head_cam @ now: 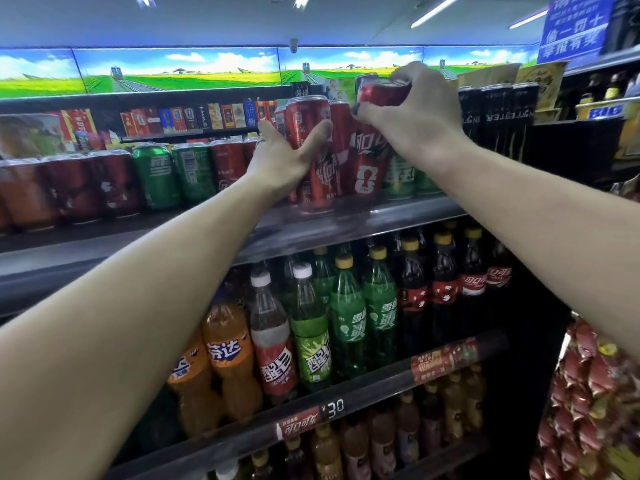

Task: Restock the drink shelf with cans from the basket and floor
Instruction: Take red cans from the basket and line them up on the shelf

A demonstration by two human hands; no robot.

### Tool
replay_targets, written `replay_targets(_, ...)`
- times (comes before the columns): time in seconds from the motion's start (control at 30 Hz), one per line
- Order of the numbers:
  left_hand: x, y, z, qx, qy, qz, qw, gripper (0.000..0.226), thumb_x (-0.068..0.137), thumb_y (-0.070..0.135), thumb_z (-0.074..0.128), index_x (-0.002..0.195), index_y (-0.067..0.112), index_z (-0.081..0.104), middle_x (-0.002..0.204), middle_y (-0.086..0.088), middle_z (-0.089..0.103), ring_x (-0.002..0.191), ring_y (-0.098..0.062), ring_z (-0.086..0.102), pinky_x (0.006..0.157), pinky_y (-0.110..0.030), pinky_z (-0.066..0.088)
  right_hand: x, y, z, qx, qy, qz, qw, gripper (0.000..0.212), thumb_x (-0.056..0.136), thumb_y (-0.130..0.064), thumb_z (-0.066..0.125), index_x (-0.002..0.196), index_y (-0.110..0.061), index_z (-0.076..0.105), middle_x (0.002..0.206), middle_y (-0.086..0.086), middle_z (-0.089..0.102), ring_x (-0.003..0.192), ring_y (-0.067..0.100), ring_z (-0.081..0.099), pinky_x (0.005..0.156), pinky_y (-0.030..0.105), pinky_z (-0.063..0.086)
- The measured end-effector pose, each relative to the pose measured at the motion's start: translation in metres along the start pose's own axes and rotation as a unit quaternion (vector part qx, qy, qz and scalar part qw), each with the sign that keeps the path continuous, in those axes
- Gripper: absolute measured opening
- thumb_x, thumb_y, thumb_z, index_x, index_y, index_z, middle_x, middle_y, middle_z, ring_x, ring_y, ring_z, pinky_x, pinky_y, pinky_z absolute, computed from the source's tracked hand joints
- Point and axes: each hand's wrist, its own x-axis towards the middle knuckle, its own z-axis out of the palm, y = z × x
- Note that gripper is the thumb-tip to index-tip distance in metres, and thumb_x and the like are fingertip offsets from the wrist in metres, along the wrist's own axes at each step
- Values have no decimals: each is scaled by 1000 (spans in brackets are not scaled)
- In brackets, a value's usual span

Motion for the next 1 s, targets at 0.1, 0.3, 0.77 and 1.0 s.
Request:
replay_targets(0.1, -11, 7, -6, 15, -8, -21, 1000, 118, 92, 82, 40, 162, 1, -11, 153, -22, 48, 104, -22, 63, 87, -34, 49, -1, 4, -12, 86, 44, 41, 994, 56, 86, -43, 79, 129, -16, 56, 100, -11, 58, 81, -4, 55, 59, 8, 43)
replay_targets(0.3, -45, 8, -17, 45, 122, 111, 985, 101, 82, 87, 50, 144, 9, 31, 133, -8, 39, 123, -25, 45, 103, -50, 46, -3, 4, -36, 300, 74, 157, 938, 39, 79, -38, 78, 101, -13, 58, 100, 4, 72, 92, 15, 73, 81, 33, 65)
replay_targets(0.77, -36, 47, -28, -253, 48, 60, 964, 84, 74, 59, 79, 126, -3, 57, 109, -16, 74, 97, -29, 77, 83, -47, 66, -51, 9, -32, 418, -301, 163, 841, 31, 97, -24, 63, 123, -7, 62, 111, 13, 72, 107, 25, 68, 100, 39, 58)
replay_targets(1.0, -37, 68, -32, -113, 39, 121, 985, 64, 88, 41, 82, 134, 14, 48, 100, 6, 65, 77, 3, 71, 67, -15, 58, -26, 3, -25, 135, -268, 0, 954, 43, 83, -24, 86, 117, -18, 61, 104, -4, 73, 90, 6, 73, 84, 24, 59)
